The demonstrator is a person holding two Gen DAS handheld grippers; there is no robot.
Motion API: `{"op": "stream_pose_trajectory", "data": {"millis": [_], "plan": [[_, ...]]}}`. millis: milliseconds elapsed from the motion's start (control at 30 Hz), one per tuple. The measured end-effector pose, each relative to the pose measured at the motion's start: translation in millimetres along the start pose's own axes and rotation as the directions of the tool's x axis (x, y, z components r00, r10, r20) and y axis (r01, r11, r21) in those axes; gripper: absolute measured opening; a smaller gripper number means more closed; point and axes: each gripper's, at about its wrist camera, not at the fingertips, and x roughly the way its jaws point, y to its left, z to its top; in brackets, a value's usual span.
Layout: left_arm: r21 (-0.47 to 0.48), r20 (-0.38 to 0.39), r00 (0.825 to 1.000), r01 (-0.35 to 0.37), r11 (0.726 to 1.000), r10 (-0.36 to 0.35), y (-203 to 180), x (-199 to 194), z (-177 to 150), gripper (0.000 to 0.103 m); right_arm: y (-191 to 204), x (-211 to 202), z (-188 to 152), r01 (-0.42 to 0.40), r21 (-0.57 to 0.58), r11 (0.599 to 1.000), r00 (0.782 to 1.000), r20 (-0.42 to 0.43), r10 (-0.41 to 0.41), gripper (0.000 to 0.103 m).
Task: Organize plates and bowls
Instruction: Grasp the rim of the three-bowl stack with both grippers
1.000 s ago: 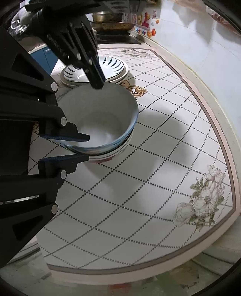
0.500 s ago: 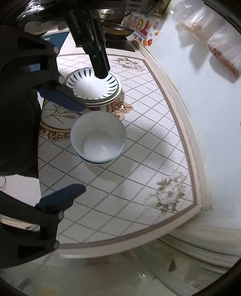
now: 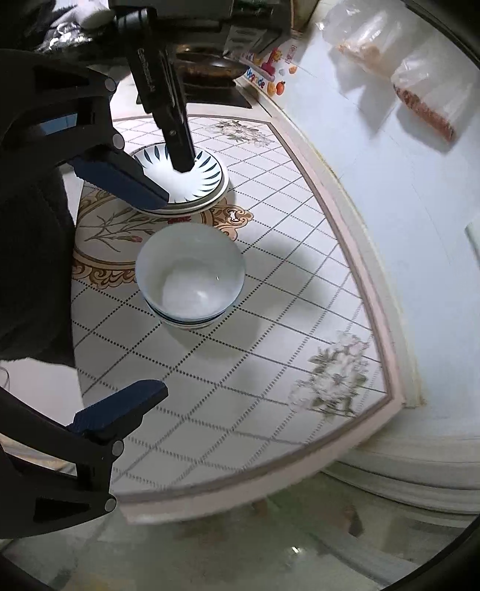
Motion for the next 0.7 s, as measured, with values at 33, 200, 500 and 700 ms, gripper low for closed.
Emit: {"op": "stream_pose_trajectory", "data": {"millis": [33,200,500,700], "plan": [[-0.03,-0.021,1.0,0.013,0.999,-0.013,8,13,4,0.022,-5,13,1,-0.017,0.01,1.0,1.0,-0.014,0.017,0.097],[-0.128,-0.076,0.993,0.081,0.989,-0.091,28,53,17,0.022,-32,74,1,-0.091,0.094,0.991,0.99,-0.103,0.101,0.097],[-0.146,-0.098,0.99,0.087,0.985,-0.102,28,83,35,0.026,-56,151,-10,-0.201,0.212,0.956,0.947,-0.209,0.245,0.097],[-0.124,-0.114,0.991,0.062,0.99,-0.076,27,96,42,0.031,-59,173,-10,-0.241,0.244,0.939,0.932,-0.213,0.295,0.099]]}}
